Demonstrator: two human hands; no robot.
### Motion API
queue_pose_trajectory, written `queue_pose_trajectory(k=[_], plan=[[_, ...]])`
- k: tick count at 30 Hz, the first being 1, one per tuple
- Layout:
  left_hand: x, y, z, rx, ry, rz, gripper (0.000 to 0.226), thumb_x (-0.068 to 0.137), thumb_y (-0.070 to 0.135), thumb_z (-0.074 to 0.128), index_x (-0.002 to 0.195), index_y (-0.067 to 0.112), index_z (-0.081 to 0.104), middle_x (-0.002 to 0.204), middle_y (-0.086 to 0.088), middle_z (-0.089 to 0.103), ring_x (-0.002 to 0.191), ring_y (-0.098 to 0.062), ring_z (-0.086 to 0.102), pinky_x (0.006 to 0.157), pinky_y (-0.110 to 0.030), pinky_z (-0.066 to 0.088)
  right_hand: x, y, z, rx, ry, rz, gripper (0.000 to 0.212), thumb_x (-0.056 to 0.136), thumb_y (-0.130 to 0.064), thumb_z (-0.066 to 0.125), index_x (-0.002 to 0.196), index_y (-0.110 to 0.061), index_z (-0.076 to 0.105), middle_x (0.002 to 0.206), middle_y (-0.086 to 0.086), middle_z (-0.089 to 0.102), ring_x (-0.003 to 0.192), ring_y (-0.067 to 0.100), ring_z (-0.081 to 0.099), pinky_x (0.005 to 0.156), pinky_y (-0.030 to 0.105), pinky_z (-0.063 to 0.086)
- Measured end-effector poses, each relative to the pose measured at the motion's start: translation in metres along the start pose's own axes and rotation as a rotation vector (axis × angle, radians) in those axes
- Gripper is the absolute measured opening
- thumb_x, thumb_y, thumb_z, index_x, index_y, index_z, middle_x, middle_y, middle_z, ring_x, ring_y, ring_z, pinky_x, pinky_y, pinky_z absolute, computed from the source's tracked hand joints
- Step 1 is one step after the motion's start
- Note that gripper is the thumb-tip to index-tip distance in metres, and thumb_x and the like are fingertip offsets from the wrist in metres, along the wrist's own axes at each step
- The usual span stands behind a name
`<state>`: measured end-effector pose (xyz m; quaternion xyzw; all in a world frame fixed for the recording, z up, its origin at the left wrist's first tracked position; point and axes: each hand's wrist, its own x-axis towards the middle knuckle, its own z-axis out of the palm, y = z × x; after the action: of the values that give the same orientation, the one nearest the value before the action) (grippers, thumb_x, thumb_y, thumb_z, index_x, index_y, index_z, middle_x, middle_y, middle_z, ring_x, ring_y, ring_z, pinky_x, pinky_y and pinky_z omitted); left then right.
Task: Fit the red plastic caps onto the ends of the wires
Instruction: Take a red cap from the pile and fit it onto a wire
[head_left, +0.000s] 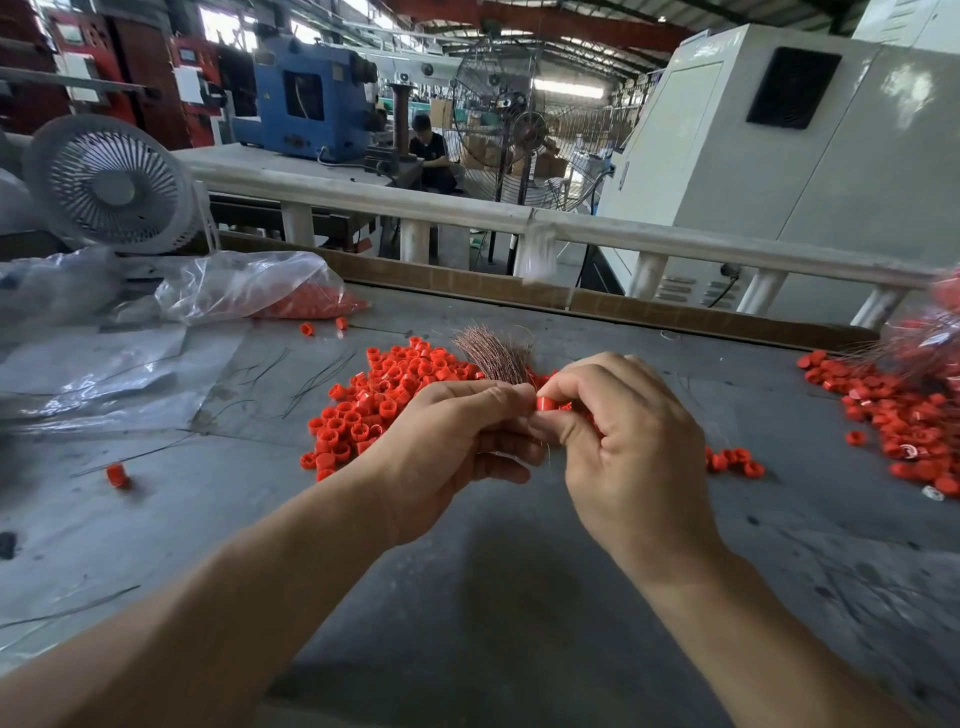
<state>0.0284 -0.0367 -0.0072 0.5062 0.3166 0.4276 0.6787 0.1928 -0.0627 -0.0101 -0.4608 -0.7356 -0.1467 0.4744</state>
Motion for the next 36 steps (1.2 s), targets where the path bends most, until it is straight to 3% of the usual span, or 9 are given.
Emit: queue_pose_trajectory(k=[6,11,15,26,29,33,36], plan=[[0.0004,0.0017,-0.0024,-0.024,0.001,0.015,0.027,0.095,0.021,0.058,0.103,-0.002,0.068,0.094,-0.018,0.068,0.077,-0.020,0.065,0.068,-0.030,0.055,0.0023,0.0012,-0.0031,-0.082,-0.027,0.001,0.012,0.084,-0.022,0.081,0.095,-0.019,0.078,0.097,-0.005,0.063,0.093,0.021,0.056,0.082,0.035,0.047],[0.0016,-0.0003,-0.0032,-0.033,-0.008,0.041,0.018,0.092,0.021,0.064,0.097,0.004,0.070,0.090,-0.014,0.068,0.076,-0.020,0.064,0.067,-0.028,0.055,-0.0002,-0.0026,-0.0030,-0.043,-0.059,0.035,0.012,0.089,-0.022,0.079,0.101,-0.022,0.075,0.092,-0.008,0.059,0.078,0.011,0.058,0.062,0.031,0.052],[0.0023,-0.0002,-0.0040,-0.034,0.014,0.067,0.016,0.089,0.020,0.068,0.096,0.006,0.071,0.085,-0.012,0.068,0.074,-0.017,0.064,0.066,-0.027,0.056,-0.0007,-0.0023,-0.0029,-0.019,-0.070,0.041,0.018,0.090,-0.024,0.074,0.107,-0.019,0.073,0.098,-0.007,0.065,0.085,0.011,0.062,0.069,0.030,0.054],[0.0029,0.0008,-0.0036,-0.093,0.052,0.093,0.030,0.088,0.021,0.067,0.110,0.000,0.069,0.096,-0.014,0.067,0.074,-0.017,0.062,0.065,-0.026,0.057,-0.0007,-0.0040,0.0021,0.081,-0.055,-0.001,0.020,0.090,-0.006,0.075,0.108,-0.013,0.070,0.103,-0.004,0.067,0.098,0.009,0.063,0.088,0.015,0.049],[0.0042,0.0010,-0.0051,-0.088,0.078,0.120,0.027,0.086,0.021,0.070,0.106,0.003,0.070,0.092,-0.010,0.068,0.073,-0.016,0.061,0.067,-0.028,0.056,-0.0012,-0.0036,0.0036,0.108,-0.061,0.004,0.017,0.090,-0.005,0.074,0.105,-0.012,0.069,0.101,-0.003,0.068,0.096,0.012,0.065,0.086,0.019,0.050],[0.0054,-0.0001,-0.0060,-0.045,0.130,0.160,0.021,0.080,0.020,0.074,0.095,0.005,0.072,0.081,-0.009,0.067,0.072,-0.018,0.060,0.070,-0.033,0.054,-0.0016,-0.0036,0.0047,0.111,-0.068,0.035,0.021,0.088,-0.004,0.076,0.106,-0.012,0.070,0.101,-0.005,0.068,0.095,0.008,0.063,0.086,0.012,0.047],[0.0050,-0.0001,-0.0058,-0.030,0.158,0.178,0.019,0.078,0.020,0.075,0.089,0.005,0.072,0.080,-0.013,0.067,0.072,-0.021,0.061,0.065,-0.030,0.055,-0.0021,-0.0033,0.0054,0.129,-0.079,0.038,0.022,0.087,-0.005,0.078,0.107,-0.012,0.072,0.100,-0.005,0.070,0.095,0.009,0.065,0.086,0.017,0.050]])
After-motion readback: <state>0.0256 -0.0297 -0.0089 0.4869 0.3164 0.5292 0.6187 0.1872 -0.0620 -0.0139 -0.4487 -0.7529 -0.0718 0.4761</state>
